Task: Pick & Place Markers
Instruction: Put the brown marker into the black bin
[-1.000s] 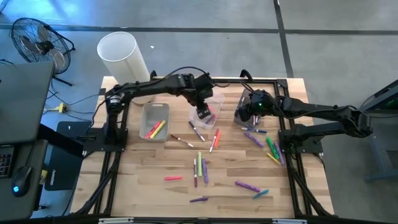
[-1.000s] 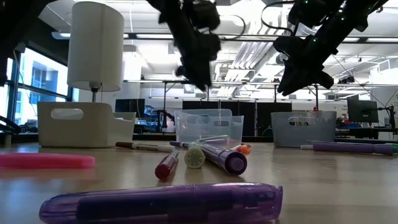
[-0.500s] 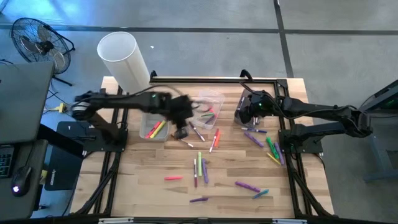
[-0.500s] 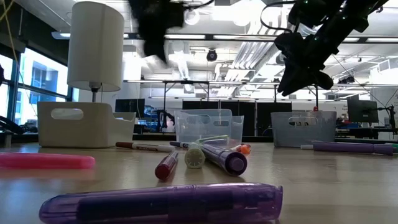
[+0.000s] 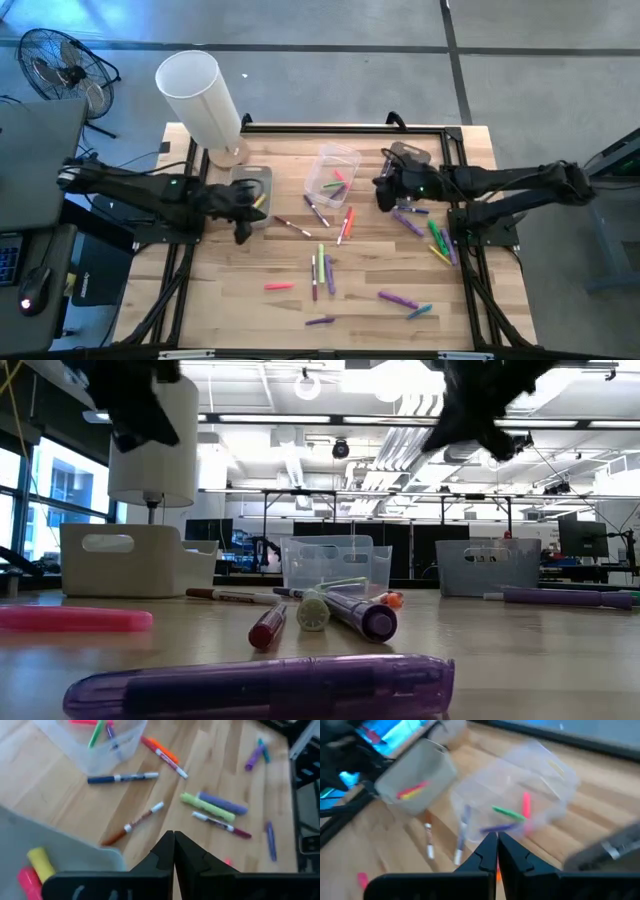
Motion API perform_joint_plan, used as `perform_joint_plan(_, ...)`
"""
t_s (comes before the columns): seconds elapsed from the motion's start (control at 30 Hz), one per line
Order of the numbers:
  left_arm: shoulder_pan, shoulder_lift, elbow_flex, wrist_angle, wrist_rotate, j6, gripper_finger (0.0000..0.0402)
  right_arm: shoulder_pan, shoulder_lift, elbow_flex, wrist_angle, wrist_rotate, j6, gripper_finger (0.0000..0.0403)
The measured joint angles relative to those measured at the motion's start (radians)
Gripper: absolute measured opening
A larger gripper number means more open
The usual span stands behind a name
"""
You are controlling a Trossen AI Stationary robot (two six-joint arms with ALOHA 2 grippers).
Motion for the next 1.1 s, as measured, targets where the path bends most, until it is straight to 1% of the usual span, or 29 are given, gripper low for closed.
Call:
perform_joint_plan(0.07, -0.039, -0.081, -0.041, -0.028, -0.021, -0.018, 0.0002, 0.059, 0.062, 0.105, -0.011, 0.072, -0.012, 0.0001)
perform_joint_plan(0.13, -0.074, -0.134, -0.059, 0.008, -0.05, -0.035, 0.0001, 0.109, 0.156, 0.22, -0.05, 0.131, -0.028, 0.0001)
perform_joint_plan(0.2, -0.095, -0.183, -0.081, -0.012, -0.071, -0.037, 0.0001, 0.145, 0.267, 0.356, -0.071, 0.155, -0.05, 0.0)
perform_joint_plan(0.3, -0.118, -0.219, -0.089, -0.002, -0.085, -0.032, 0.0001, 0.173, 0.456, 0.571, -0.166, 0.15, -0.069, 0.0)
perform_joint_plan(0.43, -0.12, -0.25, -0.091, -0.013, -0.074, -0.008, 0.0001, 0.179, 0.714, 0.874, -0.32, 0.088, -0.111, 0.0)
perform_joint_plan(0.53, -0.12, -0.25, -0.091, -0.017, -0.061, -0.014, 0.0001, 0.176, 0.892, 1.08, -0.396, 0.068, -0.129, 0.0001)
perform_joint_plan(0.6, -0.12, -0.249, -0.091, -0.018, -0.04, -0.027, 0.0001, 0.17, 0.998, 1.202, -0.444, 0.048, -0.175, 0.0007)
perform_joint_plan(0.7, -0.119, -0.245, -0.091, -0.018, 0.005, -0.027, 0.0001, 0.155, 1.134, 1.346, -0.491, -0.006, -0.226, 0.0023)
perform_joint_plan(0.8, -0.12, -0.246, -0.091, -0.017, 0.036, -0.029, 0.0001, 0.134, 1.243, 1.44, -0.545, -0.065, -0.214, 0.0047)
perform_joint_plan(0.87, -0.119, -0.246, -0.091, -0.017, 0.043, -0.031, 0.0001, 0.122, 1.295, 1.469, -0.568, -0.091, -0.198, 0.0066)
perform_joint_plan(1.0, -0.119, -0.246, -0.091, -0.017, 0.052, -0.032, 0.0001, 0.114, 1.35, 1.45, -0.577, -0.104, -0.192, 0.01)
perform_joint_plan(1.1, -0.119, -0.246, -0.091, -0.017, 0.065, -0.032, 0.0001, 0.112, 1.358, 1.399, -0.578, -0.105, -0.192, 0.0114)
